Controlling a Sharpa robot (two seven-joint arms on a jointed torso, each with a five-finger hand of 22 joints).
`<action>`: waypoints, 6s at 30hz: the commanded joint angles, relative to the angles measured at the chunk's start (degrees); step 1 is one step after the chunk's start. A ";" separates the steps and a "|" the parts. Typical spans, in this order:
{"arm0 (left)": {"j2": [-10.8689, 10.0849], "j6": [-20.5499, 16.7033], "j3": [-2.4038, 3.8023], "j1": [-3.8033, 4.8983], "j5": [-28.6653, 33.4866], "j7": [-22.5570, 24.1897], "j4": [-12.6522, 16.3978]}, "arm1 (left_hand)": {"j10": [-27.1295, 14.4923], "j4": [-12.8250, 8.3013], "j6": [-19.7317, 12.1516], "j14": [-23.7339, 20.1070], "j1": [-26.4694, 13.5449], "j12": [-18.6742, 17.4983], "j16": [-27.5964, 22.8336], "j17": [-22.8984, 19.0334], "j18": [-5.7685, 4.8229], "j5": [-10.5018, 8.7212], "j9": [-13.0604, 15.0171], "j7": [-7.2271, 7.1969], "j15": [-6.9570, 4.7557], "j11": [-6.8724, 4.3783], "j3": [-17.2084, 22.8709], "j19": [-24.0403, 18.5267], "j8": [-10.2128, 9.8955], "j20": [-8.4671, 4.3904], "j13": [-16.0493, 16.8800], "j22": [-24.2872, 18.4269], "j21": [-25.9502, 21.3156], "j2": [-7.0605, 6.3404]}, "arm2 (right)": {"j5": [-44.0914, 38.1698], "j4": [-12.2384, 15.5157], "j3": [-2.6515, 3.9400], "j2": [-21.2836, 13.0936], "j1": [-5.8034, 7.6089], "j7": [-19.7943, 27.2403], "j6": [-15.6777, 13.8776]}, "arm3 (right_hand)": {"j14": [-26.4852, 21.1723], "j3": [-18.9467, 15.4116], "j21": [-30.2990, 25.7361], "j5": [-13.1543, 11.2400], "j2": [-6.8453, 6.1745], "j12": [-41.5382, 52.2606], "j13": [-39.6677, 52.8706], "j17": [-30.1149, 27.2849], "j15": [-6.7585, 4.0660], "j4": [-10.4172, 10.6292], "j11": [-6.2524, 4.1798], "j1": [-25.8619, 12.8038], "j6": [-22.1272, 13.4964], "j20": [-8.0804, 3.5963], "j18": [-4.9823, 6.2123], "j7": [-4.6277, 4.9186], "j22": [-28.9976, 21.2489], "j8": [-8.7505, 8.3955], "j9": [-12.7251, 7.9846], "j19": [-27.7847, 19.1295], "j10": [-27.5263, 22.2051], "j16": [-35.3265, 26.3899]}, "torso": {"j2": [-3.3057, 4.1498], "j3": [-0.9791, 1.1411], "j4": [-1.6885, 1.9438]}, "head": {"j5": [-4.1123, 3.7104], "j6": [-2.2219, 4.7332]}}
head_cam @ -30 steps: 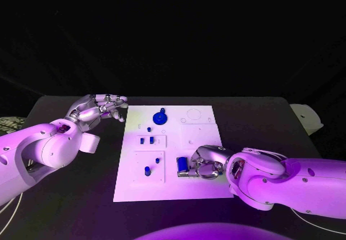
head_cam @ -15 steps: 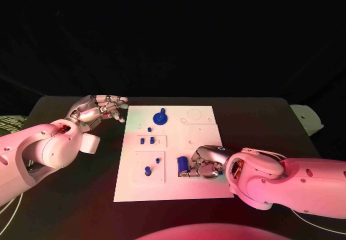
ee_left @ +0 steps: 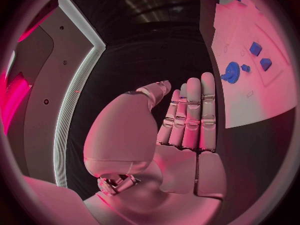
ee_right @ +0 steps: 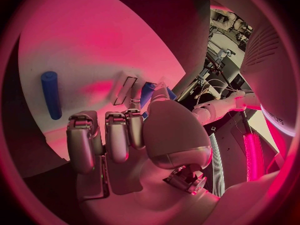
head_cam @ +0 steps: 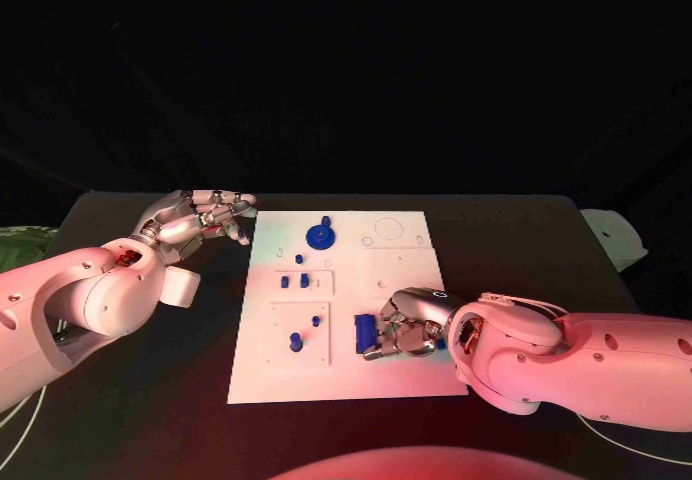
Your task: Assemble the parts on the task board
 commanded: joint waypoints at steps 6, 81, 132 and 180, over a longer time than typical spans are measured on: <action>0.02 0.66 0.03 0.02 0.09 0.16 0.10 | -0.45 0.25 -0.37 -0.04 -0.10 0.20 -0.06 -0.08 0.82 0.20 -0.07 0.17 0.26 0.06 0.09 0.36 -0.20 -0.04 -0.03 -0.08 -0.27 0.46 | 0.11 0.20 -0.04 -0.58 -0.06 1.07 -0.82 | 4.77 -2.91 0.25 -4.34 -1.32 -0.53 9.78 9.04 -0.27 0.15 -0.03 -1.60 0.03 -0.07 -0.81 0.40 15.08 0.28 0.14 5.99 2.26 0.08 | -0.02 0.04 -0.04 | -0.08 0.07; -0.13 0.53 -0.27 -0.19 -0.09 0.60 0.07 | -0.49 0.36 -0.37 -0.06 0.01 0.35 -0.03 -0.09 0.81 0.19 -0.08 0.16 0.26 0.06 0.08 0.45 -0.15 -0.05 -0.03 -0.15 -0.37 0.52 | -2.89 -1.50 -0.90 -10.89 -1.77 0.44 -2.57 | 4.55 0.44 0.25 0.62 6.99 -4.87 7.71 8.28 0.14 -1.37 0.46 20.98 -0.55 0.31 -0.81 1.14 15.08 -7.93 -4.76 5.99 0.56 -0.48 | -0.27 0.05 -0.27 | -2.78 -0.25; -0.38 0.43 -0.27 -0.19 -0.53 0.35 0.46 | -0.55 0.42 -0.39 -0.06 0.03 0.38 -0.01 -0.09 0.81 0.20 -0.09 0.16 0.26 0.06 0.07 0.48 -0.15 -0.05 -0.04 -0.17 -0.41 0.54 | -2.26 2.05 -0.78 -6.81 -1.48 2.58 -11.96 | 4.87 56.30 0.25 -3.02 -12.41 -2.89 9.27 9.82 0.52 -9.94 0.85 -4.83 0.05 0.65 -0.81 1.56 15.08 -6.26 -1.76 5.99 1.96 -0.01 | -0.27 0.12 -0.24 | -1.83 -0.39; -0.65 0.75 -0.27 -0.20 -0.72 -0.07 0.71 | -0.64 0.40 -0.44 -0.08 0.18 0.42 -0.01 -0.10 0.81 0.21 -0.11 0.18 0.26 0.07 0.08 0.52 -0.16 -0.07 -0.05 -0.20 -0.45 0.50 | -1.86 -0.65 -0.78 -2.14 -1.53 -1.30 -6.17 | 5.01 48.46 0.25 2.00 -13.27 -1.07 10.37 10.48 -0.09 -3.77 0.18 -9.75 1.93 0.06 -0.81 0.75 15.08 -4.88 -2.07 5.99 2.68 0.31 | -0.32 0.18 -0.36 | -1.76 -0.68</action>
